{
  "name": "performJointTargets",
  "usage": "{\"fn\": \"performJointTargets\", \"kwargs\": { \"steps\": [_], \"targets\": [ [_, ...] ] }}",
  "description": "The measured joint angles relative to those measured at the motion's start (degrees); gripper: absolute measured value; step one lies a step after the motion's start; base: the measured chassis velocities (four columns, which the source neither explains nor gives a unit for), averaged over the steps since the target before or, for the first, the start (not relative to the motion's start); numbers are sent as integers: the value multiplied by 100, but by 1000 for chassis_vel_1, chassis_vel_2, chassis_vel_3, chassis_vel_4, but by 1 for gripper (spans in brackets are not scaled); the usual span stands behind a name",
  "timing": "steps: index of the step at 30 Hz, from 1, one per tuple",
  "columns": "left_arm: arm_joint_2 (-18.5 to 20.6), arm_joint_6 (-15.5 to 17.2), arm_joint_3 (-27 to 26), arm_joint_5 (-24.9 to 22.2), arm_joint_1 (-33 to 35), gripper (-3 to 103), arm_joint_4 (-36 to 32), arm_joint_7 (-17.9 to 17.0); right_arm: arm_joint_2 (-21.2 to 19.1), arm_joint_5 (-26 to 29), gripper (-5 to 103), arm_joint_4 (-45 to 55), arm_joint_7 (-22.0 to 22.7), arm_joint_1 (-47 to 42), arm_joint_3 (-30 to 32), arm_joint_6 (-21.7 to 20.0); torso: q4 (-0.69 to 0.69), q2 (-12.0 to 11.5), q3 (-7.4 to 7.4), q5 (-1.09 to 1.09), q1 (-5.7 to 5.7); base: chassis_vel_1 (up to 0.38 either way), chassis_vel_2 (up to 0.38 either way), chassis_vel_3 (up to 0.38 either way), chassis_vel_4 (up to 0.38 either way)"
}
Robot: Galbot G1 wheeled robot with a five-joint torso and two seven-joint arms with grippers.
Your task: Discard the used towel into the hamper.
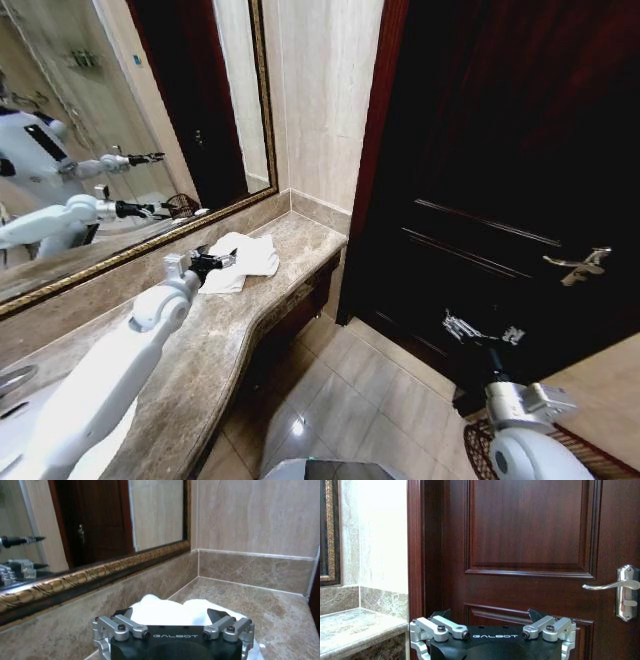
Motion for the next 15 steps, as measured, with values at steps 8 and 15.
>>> {"fn": "performJointTargets", "kwargs": {
  "steps": [8,15],
  "targets": [
    [-93,345,591,-231,-659,100,487,-328,11,2,100,-57,-1,-20,34,59,0,0,0,1,0,0,0,0,0],
    [-88,835,1058,-237,-1253,100,941,-404,29,10,100,-94,-50,-73,117,142,0,0,0,2,0,0,0,0,0]
  ]
}}
